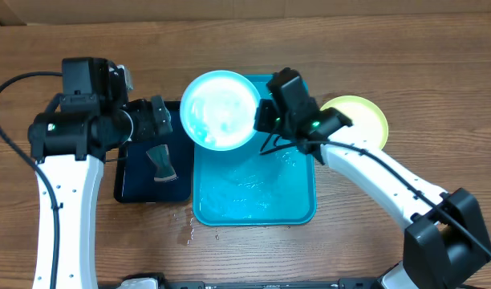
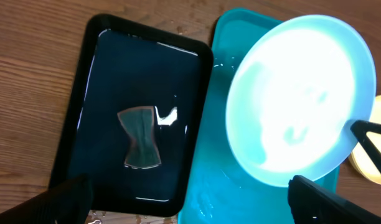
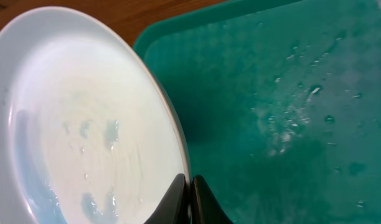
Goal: Clean dirty plates on tray and stack at the side
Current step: 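Lift the white plate off the blue tray with right gripper, then tilt the white plate over the black tray to drain water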
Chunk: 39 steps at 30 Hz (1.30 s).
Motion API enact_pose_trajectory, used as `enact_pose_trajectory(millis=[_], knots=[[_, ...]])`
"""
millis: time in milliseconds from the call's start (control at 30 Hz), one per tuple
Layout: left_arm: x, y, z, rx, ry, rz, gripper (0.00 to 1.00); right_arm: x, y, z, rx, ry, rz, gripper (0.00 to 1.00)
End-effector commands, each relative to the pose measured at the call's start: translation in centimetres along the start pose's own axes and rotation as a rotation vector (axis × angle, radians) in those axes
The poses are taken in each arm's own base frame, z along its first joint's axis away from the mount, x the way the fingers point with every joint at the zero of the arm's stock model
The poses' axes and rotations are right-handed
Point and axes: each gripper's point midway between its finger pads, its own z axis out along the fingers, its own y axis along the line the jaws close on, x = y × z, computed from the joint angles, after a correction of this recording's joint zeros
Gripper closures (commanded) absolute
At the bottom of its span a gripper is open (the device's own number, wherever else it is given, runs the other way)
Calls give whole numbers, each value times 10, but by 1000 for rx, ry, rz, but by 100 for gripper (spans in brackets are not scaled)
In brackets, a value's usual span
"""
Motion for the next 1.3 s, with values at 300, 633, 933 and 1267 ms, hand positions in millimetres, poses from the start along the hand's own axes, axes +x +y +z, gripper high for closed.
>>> enact_pose_trajectory(millis=[300,633,933,1267], knots=[[38,-59,-33,284,92,67,0,35,66,22,74,-242,-172,96],[60,-35,-134,223,-258,80,0,9,125,-6,12,-517,-424,96],[81,-18,-161,174,-345,79,0,-34,196,-74,31,-931,-852,96],[86,-16,-158,166,-319,75,0,-58,216,-122,78,-1163,-936,96]])
